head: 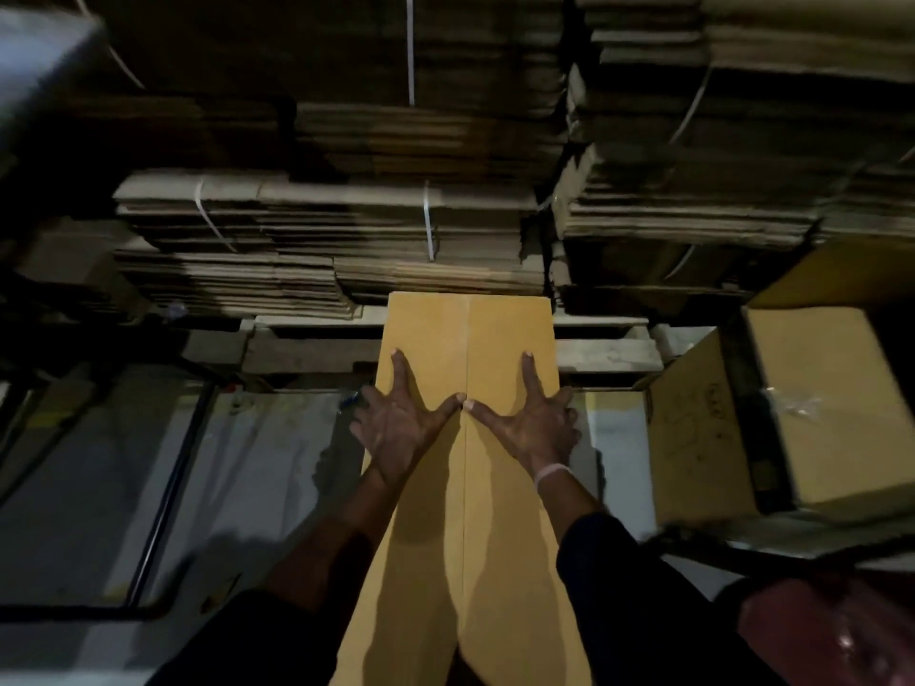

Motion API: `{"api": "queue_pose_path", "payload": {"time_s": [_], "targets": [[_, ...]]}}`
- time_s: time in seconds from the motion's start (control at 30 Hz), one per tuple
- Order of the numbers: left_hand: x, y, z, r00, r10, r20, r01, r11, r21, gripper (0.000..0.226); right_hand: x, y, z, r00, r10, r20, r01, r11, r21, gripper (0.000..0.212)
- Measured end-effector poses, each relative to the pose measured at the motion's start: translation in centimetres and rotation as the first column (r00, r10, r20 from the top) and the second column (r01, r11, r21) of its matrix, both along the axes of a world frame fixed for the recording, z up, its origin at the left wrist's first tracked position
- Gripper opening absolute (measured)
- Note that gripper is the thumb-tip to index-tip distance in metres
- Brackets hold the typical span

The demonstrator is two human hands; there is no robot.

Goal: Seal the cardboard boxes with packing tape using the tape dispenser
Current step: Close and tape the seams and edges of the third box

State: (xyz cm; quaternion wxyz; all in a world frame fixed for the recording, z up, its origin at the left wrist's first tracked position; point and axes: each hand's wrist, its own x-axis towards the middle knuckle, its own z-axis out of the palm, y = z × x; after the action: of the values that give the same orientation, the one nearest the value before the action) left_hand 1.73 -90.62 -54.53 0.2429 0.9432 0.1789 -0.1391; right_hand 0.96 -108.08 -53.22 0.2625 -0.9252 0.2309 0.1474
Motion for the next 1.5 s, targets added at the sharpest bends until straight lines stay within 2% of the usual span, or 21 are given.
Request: {"api": "queue_pose_path", "payload": {"time_s": [0.23, 0.37, 0.63, 0.87, 1.13, 1.3, 1.5], "targets": [[-0.9, 0.5, 21.2, 0.987, -0.061, 0.148, 0.065, 0.998, -0.018, 0.115, -1.1, 0.3, 21.9, 0.998, -0.01, 0.065, 0.011, 1.0, -0.009, 0.122], [-1.8, 1.8, 32.7, 0.98, -0.074, 0.182, 0.085, 0.995, -0.054, 0.119, -2.2, 1.4, 34.0, 0.994, -0.03, 0.104, 0.03, 1.0, -0.002, 0.123], [-6.3, 5.1, 50.0, 0.956, -0.098, 0.277, 0.124, 0.989, -0.078, 0.116, -7.3, 4.2, 51.3, 0.987, -0.012, 0.161, 0.009, 1.0, 0.023, 0.124], [-10.8, 8.5, 58.9, 0.952, -0.059, 0.3, 0.075, 0.996, -0.043, 0.116, -11.8, 8.0, 60.5, 0.979, 0.031, 0.201, -0.031, 1.0, -0.004, 0.122], [-11.5, 15.0, 65.4, 0.947, -0.054, 0.317, 0.054, 0.999, 0.009, 0.113, -12.2, 14.0, 66.7, 0.963, 0.102, 0.251, -0.098, 0.995, -0.03, 0.12], [-9.9, 22.4, 69.1, 0.935, -0.069, 0.347, 0.055, 0.997, 0.049, 0.113, -10.2, 20.9, 70.3, 0.949, 0.113, 0.294, -0.105, 0.994, -0.043, 0.129], [-8.4, 36.1, 72.5, 0.921, -0.07, 0.384, 0.041, 0.996, 0.081, 0.11, -8.4, 34.5, 73.1, 0.923, 0.143, 0.356, -0.136, 0.99, -0.045, 0.121]]}}
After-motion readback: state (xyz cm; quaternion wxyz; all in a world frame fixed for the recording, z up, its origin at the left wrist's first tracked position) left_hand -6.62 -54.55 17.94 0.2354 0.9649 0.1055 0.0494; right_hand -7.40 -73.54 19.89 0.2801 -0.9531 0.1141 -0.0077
